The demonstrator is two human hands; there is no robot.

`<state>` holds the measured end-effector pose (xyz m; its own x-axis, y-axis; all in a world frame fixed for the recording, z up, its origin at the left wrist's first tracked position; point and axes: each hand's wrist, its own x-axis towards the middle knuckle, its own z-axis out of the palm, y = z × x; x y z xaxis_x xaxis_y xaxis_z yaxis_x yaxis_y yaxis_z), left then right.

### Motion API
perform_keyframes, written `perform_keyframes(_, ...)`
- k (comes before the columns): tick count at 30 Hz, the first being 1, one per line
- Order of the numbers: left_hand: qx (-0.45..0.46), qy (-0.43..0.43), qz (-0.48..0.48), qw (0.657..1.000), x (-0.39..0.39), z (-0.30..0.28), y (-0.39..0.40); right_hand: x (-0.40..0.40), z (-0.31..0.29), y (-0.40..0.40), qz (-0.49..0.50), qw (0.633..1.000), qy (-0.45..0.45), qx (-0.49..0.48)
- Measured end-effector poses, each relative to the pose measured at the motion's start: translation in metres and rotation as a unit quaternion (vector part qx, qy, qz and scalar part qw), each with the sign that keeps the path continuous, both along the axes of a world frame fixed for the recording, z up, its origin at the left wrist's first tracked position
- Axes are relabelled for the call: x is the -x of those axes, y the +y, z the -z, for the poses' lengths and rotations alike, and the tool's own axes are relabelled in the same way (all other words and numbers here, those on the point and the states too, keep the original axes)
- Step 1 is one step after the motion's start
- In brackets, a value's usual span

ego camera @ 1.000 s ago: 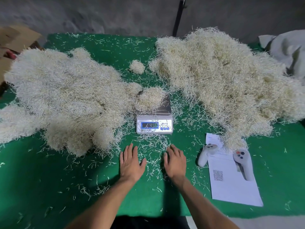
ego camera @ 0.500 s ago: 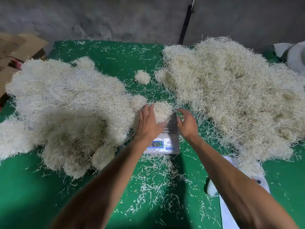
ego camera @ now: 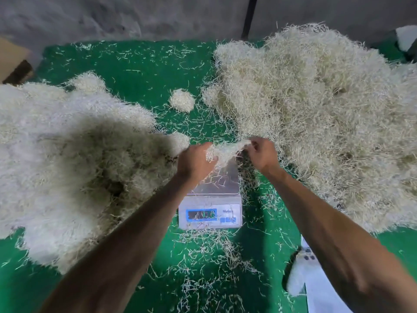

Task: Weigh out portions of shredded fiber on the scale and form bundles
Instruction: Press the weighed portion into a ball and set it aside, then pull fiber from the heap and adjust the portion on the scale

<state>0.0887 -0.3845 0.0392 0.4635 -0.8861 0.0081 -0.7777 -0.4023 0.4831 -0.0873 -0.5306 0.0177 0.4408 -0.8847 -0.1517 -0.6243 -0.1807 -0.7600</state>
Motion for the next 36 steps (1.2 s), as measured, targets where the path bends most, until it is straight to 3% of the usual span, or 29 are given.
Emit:
perform_keyframes(6,0.034,0.015,0.033,0.999,0.0,-0.008,0.009,0.027,-0.018,-0.052,0.203,0.969,-0.11,-0.093)
perform_keyframes(8,0.021,0.003,0.023,1.0,0.002,-0.008,0.009,0.034,-0.027,-0.059,0.282,0.928,-0.179,-0.167)
perform_keyframes(12,0.019,0.019,-0.029,0.999,0.005,-0.005,0.009,0.039,-0.044,-0.052,0.289,0.819,-0.357,-0.343)
perform_keyframes(15,0.012,0.012,0.039,0.999,0.016,-0.009,0.0,0.02,-0.059,-0.034,0.286,0.761,-0.412,-0.412)
perform_keyframes(17,-0.023,-0.042,0.075,0.996,0.028,-0.017,-0.01,0.003,-0.064,-0.021,0.268,0.718,-0.453,-0.456)
perform_keyframes(19,-0.045,-0.157,0.096,0.982,0.044,-0.025,-0.026,-0.015,-0.067,-0.004,0.26,0.651,-0.492,-0.516)
perform_keyframes(21,-0.039,-0.162,0.095,0.981,0.06,-0.028,-0.038,-0.027,-0.069,0.011,0.286,0.615,-0.505,-0.534)
perform_keyframes(24,-0.019,-0.071,0.101,0.992,0.064,-0.021,-0.034,-0.03,-0.072,0.009,0.31,0.625,-0.497,-0.516)
perform_keyframes(25,-0.022,-0.063,0.105,0.992,0.06,-0.018,-0.029,-0.026,-0.073,0.005,0.303,0.659,-0.475,-0.499)
perform_keyframes(26,-0.032,-0.071,0.116,0.99,0.057,-0.018,-0.023,-0.019,-0.071,-0.003,0.285,0.726,-0.439,-0.447)
perform_keyframes(28,-0.052,-0.099,0.157,0.981,0.056,-0.019,-0.016,-0.006,-0.064,-0.019,0.232,0.902,-0.292,-0.218)
perform_keyframes(29,-0.051,-0.105,0.172,0.978,0.057,-0.019,-0.015,0.0,-0.061,-0.024,0.169,0.959,-0.214,-0.08)
perform_keyframes(30,-0.043,-0.098,0.172,0.979,0.057,-0.019,-0.014,0.007,-0.06,-0.027,0.074,0.987,-0.143,0.024)
perform_keyframes(31,-0.023,-0.077,0.147,0.986,0.055,-0.019,-0.014,0.015,-0.057,-0.03,-0.038,0.993,-0.055,0.098)
perform_keyframes(33,0.04,-0.025,0.05,0.998,0.043,-0.015,-0.013,0.04,-0.048,-0.039,-0.195,0.943,0.161,0.216)
perform_keyframes(34,0.068,0.002,0.008,0.998,0.034,-0.014,-0.011,0.054,-0.043,-0.044,-0.227,0.913,0.235,0.245)
perform_keyframes(36,0.099,0.028,-0.015,0.995,0.022,-0.016,-0.009,0.076,-0.033,-0.05,-0.256,0.878,0.3,0.27)
